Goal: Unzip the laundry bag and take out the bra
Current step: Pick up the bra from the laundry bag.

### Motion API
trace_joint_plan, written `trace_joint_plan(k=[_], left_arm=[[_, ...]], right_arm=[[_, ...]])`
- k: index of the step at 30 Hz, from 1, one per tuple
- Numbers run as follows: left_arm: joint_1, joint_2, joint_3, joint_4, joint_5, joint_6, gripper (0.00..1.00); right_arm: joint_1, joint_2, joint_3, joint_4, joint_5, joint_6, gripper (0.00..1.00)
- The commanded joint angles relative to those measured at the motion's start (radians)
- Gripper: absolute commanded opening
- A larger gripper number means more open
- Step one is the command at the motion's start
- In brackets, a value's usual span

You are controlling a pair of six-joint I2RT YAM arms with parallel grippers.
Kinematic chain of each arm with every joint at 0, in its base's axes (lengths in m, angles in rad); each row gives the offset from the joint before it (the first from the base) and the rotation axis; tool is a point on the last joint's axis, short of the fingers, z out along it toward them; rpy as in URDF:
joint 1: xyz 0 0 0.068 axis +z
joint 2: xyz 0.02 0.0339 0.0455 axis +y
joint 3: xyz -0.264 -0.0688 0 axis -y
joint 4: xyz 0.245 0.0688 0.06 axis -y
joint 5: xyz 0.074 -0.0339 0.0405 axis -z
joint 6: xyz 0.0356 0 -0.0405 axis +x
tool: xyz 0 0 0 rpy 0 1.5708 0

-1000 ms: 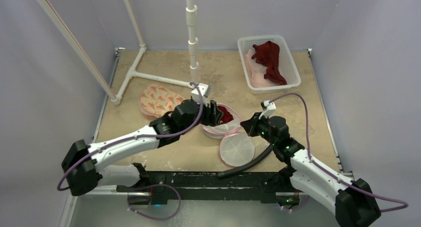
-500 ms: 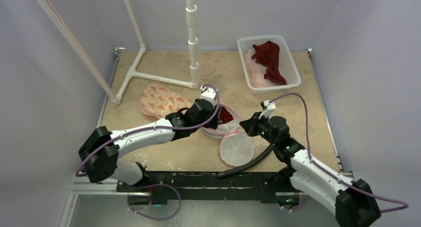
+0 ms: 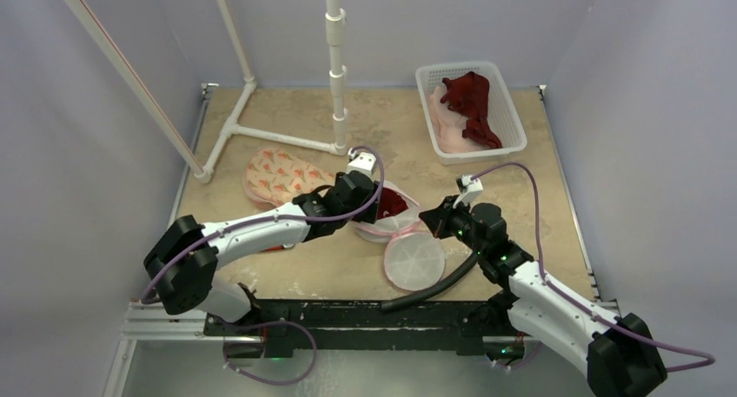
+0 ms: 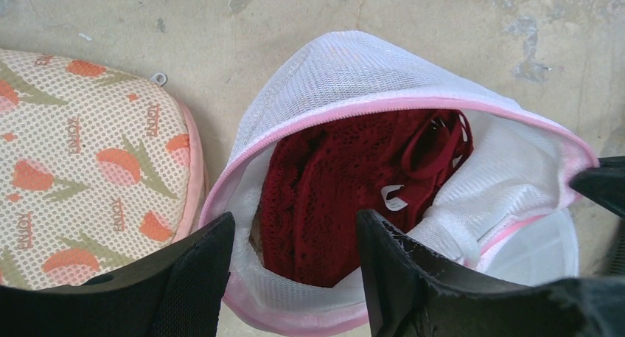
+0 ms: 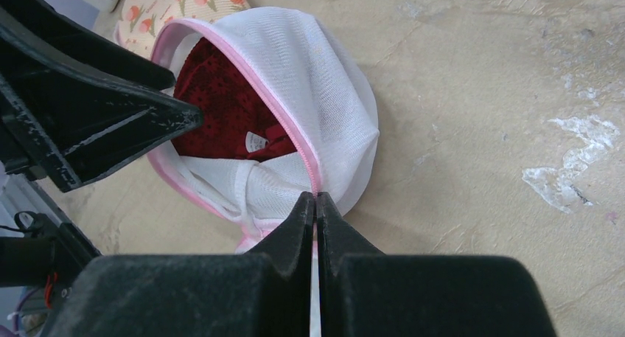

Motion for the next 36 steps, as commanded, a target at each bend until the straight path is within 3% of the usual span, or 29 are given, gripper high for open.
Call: trace_joint_plan(k=[1, 16, 28, 36], left_arm=[[0.018, 0.013, 0.025, 0.033, 0.025, -0.01, 0.6], [0.031, -0.025, 0.021, 0.1, 0.078, 0.018, 0.6], [0.051, 0.048, 0.033, 0.095, 0.101, 0.021, 0.6], [0.054, 0.024, 0.016, 0.128, 0.178, 0.038, 0.47]], right_arm=[[-0.001, -0.016, 0.01, 0.03, -0.012, -0.008, 0.0], [-0.002, -0.014, 0.008, 0.033, -0.013, -0.009, 0.0], [-0.002, -0.014, 0.009, 0.034, -0.016, -0.009, 0.0], [-0.002, -0.004, 0.012, 0.037, -0.014, -0.01, 0.0]])
